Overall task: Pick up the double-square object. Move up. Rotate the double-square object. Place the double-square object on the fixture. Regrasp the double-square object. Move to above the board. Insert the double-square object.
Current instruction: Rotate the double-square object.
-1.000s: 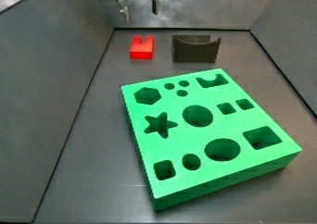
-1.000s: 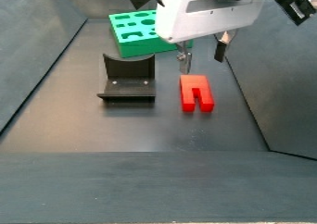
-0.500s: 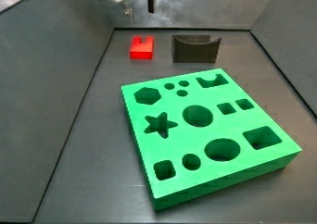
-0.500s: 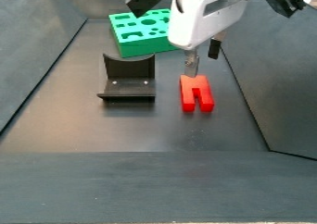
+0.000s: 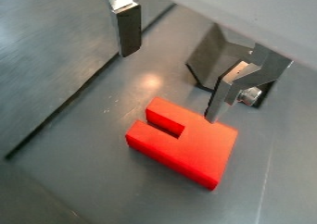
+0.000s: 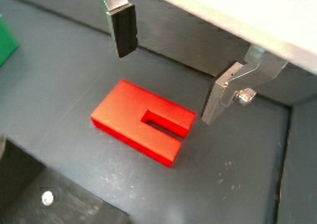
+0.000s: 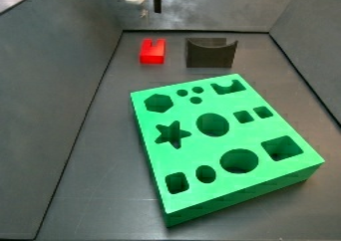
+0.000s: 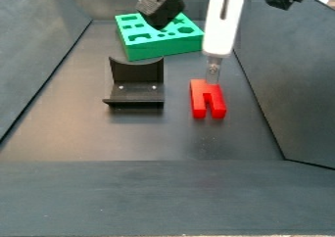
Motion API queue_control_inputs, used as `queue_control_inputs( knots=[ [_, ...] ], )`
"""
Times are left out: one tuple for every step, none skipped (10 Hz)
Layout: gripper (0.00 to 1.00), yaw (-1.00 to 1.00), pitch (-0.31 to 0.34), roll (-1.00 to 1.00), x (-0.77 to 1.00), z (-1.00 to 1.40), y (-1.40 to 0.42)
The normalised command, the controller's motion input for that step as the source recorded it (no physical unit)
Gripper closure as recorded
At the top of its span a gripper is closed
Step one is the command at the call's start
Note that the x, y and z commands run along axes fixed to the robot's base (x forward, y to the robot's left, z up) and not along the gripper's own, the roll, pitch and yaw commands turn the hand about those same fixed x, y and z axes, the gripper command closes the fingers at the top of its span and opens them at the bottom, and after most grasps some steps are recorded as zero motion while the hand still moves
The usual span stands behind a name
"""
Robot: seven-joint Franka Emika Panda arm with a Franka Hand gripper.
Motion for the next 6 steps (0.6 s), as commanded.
queue_control_inputs(
  knots=[
    [0.00,1.00,-0.010,0.00,0.03,-0.02,0.00],
    [0.00,1.00,-0.010,0.00,0.03,-0.02,0.00],
    [0.00,1.00,-0.010,0.00,0.03,-0.02,0.00],
    [0.00,1.00,-0.011,0.00,0.03,-0.02,0.00],
    [0.00,1.00,-0.011,0.00,0.03,-0.02,0.00],
    [0.00,1.00,-0.012,0.00,0.03,-0.02,0.00]
  ],
)
